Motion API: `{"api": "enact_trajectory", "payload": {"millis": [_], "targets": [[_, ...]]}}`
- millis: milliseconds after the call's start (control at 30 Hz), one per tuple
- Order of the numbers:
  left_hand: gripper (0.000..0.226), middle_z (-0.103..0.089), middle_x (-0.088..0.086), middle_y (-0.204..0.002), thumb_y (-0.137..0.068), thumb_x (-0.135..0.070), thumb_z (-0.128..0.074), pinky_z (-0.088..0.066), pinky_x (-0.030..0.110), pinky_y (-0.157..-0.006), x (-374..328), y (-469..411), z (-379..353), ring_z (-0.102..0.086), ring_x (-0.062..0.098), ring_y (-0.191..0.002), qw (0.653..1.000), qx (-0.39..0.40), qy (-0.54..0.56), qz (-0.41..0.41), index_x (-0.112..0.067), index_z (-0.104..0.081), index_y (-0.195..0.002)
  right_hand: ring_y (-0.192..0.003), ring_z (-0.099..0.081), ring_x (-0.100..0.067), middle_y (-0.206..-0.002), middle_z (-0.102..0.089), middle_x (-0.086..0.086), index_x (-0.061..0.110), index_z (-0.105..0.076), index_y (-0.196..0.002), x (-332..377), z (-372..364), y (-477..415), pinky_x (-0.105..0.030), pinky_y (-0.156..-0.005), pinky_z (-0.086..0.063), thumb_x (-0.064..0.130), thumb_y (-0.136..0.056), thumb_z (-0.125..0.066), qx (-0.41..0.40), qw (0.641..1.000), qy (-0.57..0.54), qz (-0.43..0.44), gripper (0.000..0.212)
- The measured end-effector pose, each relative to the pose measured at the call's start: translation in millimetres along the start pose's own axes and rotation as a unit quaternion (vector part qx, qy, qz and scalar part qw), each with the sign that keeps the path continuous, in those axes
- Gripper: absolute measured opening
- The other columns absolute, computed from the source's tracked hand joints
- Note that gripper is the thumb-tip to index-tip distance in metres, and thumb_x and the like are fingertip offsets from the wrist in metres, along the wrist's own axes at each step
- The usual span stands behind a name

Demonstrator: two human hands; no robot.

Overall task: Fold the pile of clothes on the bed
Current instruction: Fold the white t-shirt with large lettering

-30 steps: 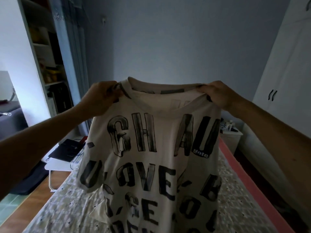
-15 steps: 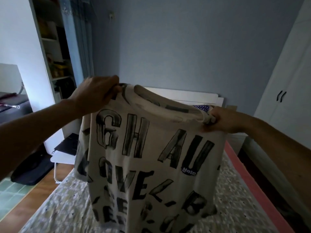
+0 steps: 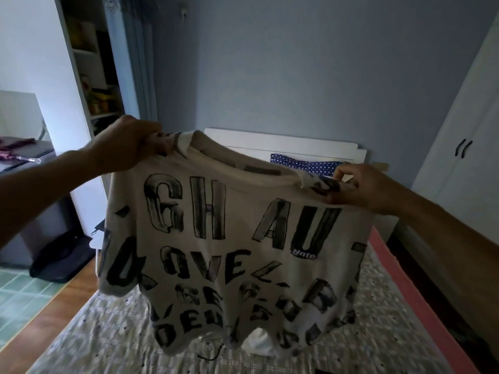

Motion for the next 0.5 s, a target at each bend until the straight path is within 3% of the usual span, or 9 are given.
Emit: {"api": "enact_trajectory", "payload": {"millis": [67, 133, 233, 300, 367, 433, 500], "targets": [[0.034, -0.051, -0.002, -0.061, -0.085, -0.036, -0.071, -0.041, 0.03, -0.051, -3, 2, -1, -0.054, 0.017, -0.054, 0.999, 0.029, -0.001, -0.022, -0.036, -0.041, -0.067, -0.056, -0.056, -0.015, -0.067, -0.065, -0.001, 0.018, -0.065, -0.079, 1, 0, -2, -0.031, -0.053, -0.038, 0.07, -0.073, -0.067, -0.004, 0.997, 0.067, 0.036, 0.053], [0.03, -0.054, -0.007, -0.063, -0.085, -0.027, -0.072, -0.041, 0.028, -0.053, -5, 4, 0, -0.057, 0.012, -0.056, 0.998, 0.057, -0.018, -0.029, -0.037, -0.047, -0.072, -0.068, -0.065, -0.018, -0.073, -0.069, -0.008, 0.01, -0.068, -0.077, 1, 3, -3, -0.037, -0.064, -0.048, 0.063, -0.079, -0.054, -0.057, 0.987, 0.128, 0.073, 0.055], [0.009, -0.063, 0.005, -0.072, -0.092, -0.015, -0.065, -0.049, 0.037, -0.06, 5, 10, 4, -0.062, 0.023, -0.064, 0.998, -0.021, -0.053, -0.011, -0.015, -0.066, -0.083, -0.067, -0.062, -0.027, -0.07, -0.064, -0.014, 0.004, -0.063, -0.075, -2, 13, -4, -0.039, -0.066, -0.045, 0.047, -0.088, -0.049, -0.19, 0.971, 0.119, 0.083, 0.047], [0.021, -0.064, 0.014, -0.076, -0.098, -0.014, -0.057, -0.044, 0.037, -0.064, 14, 17, -1, -0.061, 0.032, -0.069, 0.992, -0.101, -0.053, 0.055, -0.004, -0.068, -0.083, -0.067, -0.059, -0.03, -0.07, -0.061, -0.02, 0.002, -0.059, -0.075, -7, 9, -7, -0.038, -0.066, -0.043, 0.052, -0.092, -0.047, -0.212, 0.973, 0.076, 0.047, 0.055], [0.026, -0.065, 0.021, -0.081, -0.101, -0.014, -0.053, -0.042, 0.036, -0.067, 20, 28, -14, -0.061, 0.033, -0.075, 0.978, -0.129, -0.024, 0.165, 0.0, -0.07, -0.088, -0.068, -0.059, -0.031, -0.072, -0.061, -0.023, 0.001, -0.061, -0.076, -12, -4, -12, -0.036, -0.065, -0.043, 0.059, -0.092, -0.048, -0.178, 0.982, 0.048, 0.031, 0.062], [0.025, -0.069, 0.02, -0.09, -0.101, -0.016, -0.05, -0.043, 0.034, -0.07, 29, 40, -37, -0.062, 0.03, -0.083, 0.956, -0.116, 0.063, 0.262, -0.003, -0.072, -0.099, -0.06, -0.055, -0.025, -0.059, -0.054, -0.012, 0.017, -0.055, -0.063, -15, -14, -10, -0.034, -0.057, -0.039, 0.075, -0.086, -0.042, -0.152, 0.983, 0.098, 0.022, 0.063], [0.027, -0.07, 0.016, -0.097, -0.102, -0.018, -0.047, -0.045, 0.035, -0.076, 33, 52, -49, -0.063, 0.03, -0.091, 0.951, -0.092, 0.093, 0.279, -0.009, -0.072, -0.107, -0.055, -0.053, -0.022, -0.053, -0.046, 0.003, 0.026, -0.041, -0.055, -14, -16, -2, -0.037, -0.055, -0.043, 0.076, -0.086, -0.039, -0.158, 0.973, 0.168, 0.002, 0.059]]}}
Point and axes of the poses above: each hand's wrist, its own y-axis away from the middle knuckle, its own z-axis out of the back of the hand, x = y × z, the point moved 5 cm from there along -y, towards the middle knuckle
